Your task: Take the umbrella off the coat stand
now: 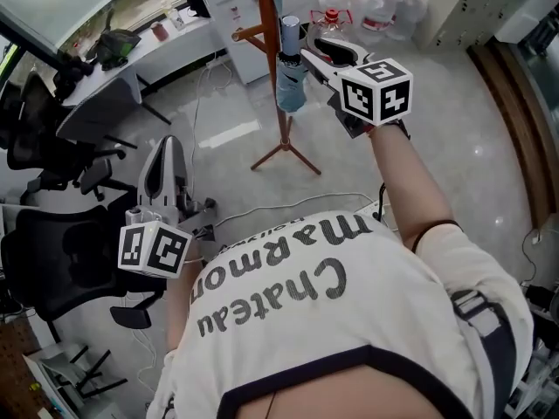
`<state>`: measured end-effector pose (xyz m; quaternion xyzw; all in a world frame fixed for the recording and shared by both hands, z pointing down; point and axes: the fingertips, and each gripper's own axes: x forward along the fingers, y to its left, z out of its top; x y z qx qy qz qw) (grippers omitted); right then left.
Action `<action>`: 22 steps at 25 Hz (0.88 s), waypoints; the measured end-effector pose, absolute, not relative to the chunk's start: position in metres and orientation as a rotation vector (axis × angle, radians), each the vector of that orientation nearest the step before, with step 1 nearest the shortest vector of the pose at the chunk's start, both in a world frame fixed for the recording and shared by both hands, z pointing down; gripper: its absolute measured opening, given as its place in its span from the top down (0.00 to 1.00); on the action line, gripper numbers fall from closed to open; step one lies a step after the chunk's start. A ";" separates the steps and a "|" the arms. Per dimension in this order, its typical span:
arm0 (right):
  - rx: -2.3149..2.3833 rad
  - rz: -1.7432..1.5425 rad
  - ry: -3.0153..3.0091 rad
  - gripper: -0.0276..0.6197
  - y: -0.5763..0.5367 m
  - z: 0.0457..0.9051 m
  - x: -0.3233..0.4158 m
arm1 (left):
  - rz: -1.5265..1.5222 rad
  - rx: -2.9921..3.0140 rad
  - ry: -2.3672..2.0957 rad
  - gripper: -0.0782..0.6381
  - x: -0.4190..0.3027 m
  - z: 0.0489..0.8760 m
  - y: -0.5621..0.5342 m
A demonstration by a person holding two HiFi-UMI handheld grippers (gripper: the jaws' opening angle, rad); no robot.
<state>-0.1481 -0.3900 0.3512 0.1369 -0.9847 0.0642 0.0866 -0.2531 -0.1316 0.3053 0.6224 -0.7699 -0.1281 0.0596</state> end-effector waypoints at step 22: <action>0.365 0.231 -2.947 0.57 -0.409 0.353 -0.206 | -0.364 1.856 -2.351 0.88 -0.261 0.309 -0.141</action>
